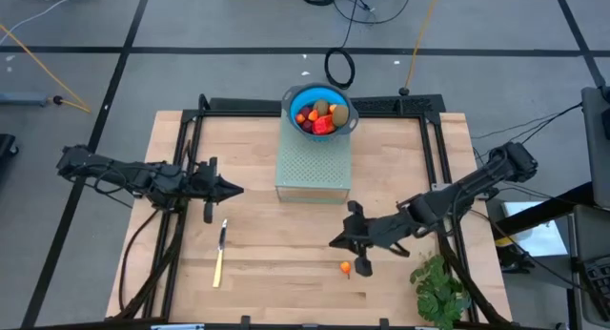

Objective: Pick & Place Fruit
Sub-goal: Put the peach into the blue strainer bowl on the shelf

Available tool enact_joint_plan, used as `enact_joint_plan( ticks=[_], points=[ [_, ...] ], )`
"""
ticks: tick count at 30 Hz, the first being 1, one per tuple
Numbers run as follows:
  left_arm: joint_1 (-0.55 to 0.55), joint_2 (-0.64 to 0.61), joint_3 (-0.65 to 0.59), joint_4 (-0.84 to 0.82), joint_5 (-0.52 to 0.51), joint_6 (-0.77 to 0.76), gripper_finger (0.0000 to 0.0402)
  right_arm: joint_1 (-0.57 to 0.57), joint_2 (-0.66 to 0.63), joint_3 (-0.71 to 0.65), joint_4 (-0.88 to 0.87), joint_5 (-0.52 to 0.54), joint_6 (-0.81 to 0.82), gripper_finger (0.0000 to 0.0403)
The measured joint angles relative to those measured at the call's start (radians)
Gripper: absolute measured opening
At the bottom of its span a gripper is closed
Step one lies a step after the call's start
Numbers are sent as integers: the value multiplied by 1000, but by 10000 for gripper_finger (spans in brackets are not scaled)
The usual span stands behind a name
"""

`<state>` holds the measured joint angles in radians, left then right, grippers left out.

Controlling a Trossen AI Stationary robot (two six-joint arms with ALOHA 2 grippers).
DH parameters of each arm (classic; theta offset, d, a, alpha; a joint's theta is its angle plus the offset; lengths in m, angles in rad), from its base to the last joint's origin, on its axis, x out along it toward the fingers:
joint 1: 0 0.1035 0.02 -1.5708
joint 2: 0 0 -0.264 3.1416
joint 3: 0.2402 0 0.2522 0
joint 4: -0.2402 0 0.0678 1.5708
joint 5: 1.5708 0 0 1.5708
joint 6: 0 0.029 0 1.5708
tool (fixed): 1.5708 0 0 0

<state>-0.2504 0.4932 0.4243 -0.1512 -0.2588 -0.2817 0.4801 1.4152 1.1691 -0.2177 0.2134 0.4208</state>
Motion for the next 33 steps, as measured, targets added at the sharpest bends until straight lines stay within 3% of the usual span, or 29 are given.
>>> enact_joint_plan(
  ticks=[8,17,24,33],
  points=[
    [0,-62,-17,-19,25,46,5,30,101,94,-115,-6,166,0],
    [0,-78,-17,-43,44,63,8,75,137,112,-168,-22,382,0],
    [0,-78,-17,-58,51,64,4,82,173,111,-235,-177,560,0],
    [0,-78,-17,-88,60,70,4,71,317,111,-229,-389,684,0]
  ],
)
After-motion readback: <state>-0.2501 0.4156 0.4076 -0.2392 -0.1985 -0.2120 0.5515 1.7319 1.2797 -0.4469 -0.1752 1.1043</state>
